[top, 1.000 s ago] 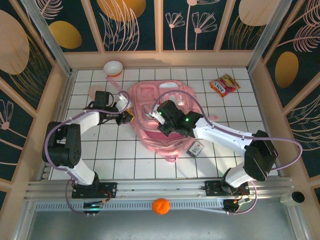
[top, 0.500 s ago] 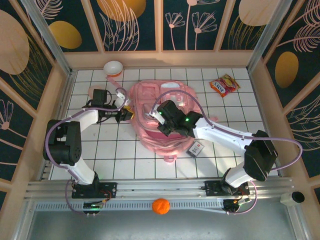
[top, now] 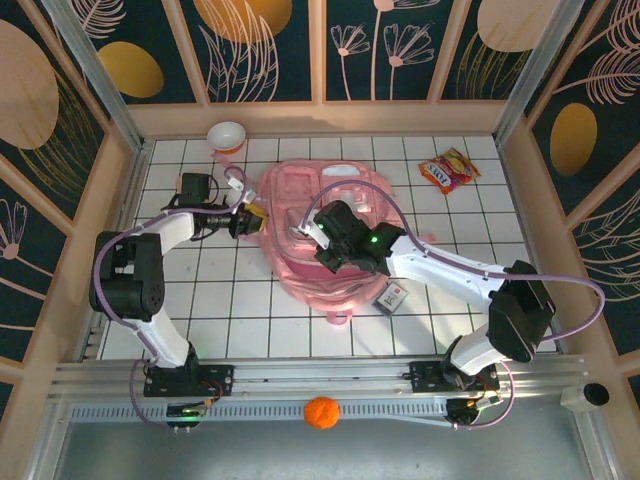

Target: Pack the student bag

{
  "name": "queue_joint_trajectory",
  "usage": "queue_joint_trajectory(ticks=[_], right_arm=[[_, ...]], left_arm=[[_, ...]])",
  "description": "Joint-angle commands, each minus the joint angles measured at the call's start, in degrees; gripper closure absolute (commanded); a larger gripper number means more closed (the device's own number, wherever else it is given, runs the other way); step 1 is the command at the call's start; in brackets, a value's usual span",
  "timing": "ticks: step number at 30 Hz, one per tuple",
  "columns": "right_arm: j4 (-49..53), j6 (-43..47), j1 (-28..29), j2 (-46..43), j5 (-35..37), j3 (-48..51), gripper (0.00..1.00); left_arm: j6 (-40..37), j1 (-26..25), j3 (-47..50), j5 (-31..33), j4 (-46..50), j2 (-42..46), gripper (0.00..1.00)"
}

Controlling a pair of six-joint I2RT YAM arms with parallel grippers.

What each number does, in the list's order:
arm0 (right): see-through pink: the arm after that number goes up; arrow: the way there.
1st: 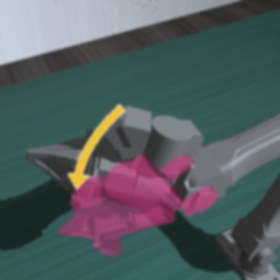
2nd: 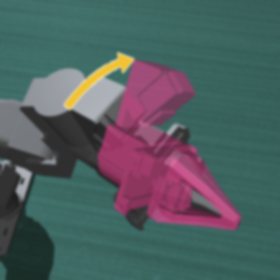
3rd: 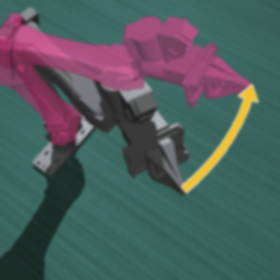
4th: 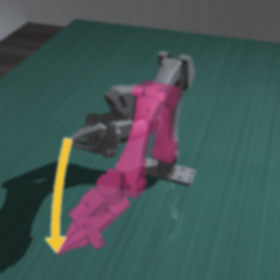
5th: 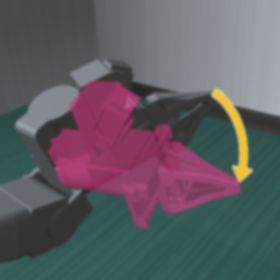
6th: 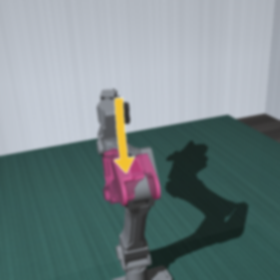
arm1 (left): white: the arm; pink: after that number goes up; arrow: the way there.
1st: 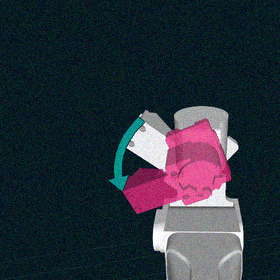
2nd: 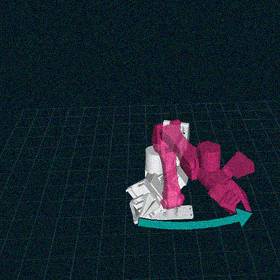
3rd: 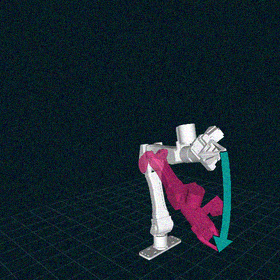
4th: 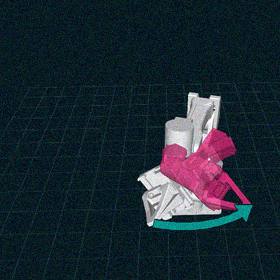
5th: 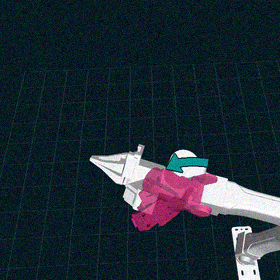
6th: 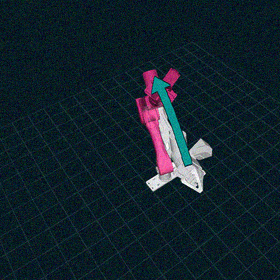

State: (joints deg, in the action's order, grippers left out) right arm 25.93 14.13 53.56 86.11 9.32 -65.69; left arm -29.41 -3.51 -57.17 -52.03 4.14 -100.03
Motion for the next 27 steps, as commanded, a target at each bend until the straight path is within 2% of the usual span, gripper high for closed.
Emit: queue_joint_trajectory(ticks=[1,3,5,14,17,19,22,25,27], right_arm=[[0.43,-2.14,0.23,-0.69,-0.47,0.56,1.00],[0.09,-3.25,0.18,-0.38,1.13,0.55,1.00],[0.18,-5.12,-0.36,0.61,0.98,-0.24,1.00],[-2.83,-19.64,-4.37,4.60,-1.88,-3.33,1.00],[-5.00,-20.76,-5.37,4.13,-3.82,-1.88,1.00],[-5.49,-19.82,-5.50,3.42,-5.88,-1.21,1.00],[-5.80,-15.89,-5.33,1.04,-10.01,0.43,1.00],[-5.14,-11.16,-5.20,-2.48,-12.18,1.79,1.00],[-3.05,-7.01,-5.73,-3.82,-14.58,1.37,1.00]], left_arm=[[-1.82,0.17,-1.28,-0.62,2.71,-0.12,0.82],[-2.33,0.18,-0.79,-0.17,2.70,1.10,0.92],[-3.42,0.17,0.43,0.01,2.42,3.73,0.96],[-8.02,-2.16,9.61,2.06,0.07,14.85,1.00],[-8.38,-2.73,11.35,3.39,0.44,16.59,1.00],[-6.53,-2.73,12.67,6.85,-1.63,17.56,1.00],[-3.53,-1.65,13.04,8.84,-4.84,17.89,0.67],[-2.37,1.92,9.10,2.71,-3.15,14.57,0.50],[-6.95,2.67,4.52,1.28,3.51,11.88,0.44]])
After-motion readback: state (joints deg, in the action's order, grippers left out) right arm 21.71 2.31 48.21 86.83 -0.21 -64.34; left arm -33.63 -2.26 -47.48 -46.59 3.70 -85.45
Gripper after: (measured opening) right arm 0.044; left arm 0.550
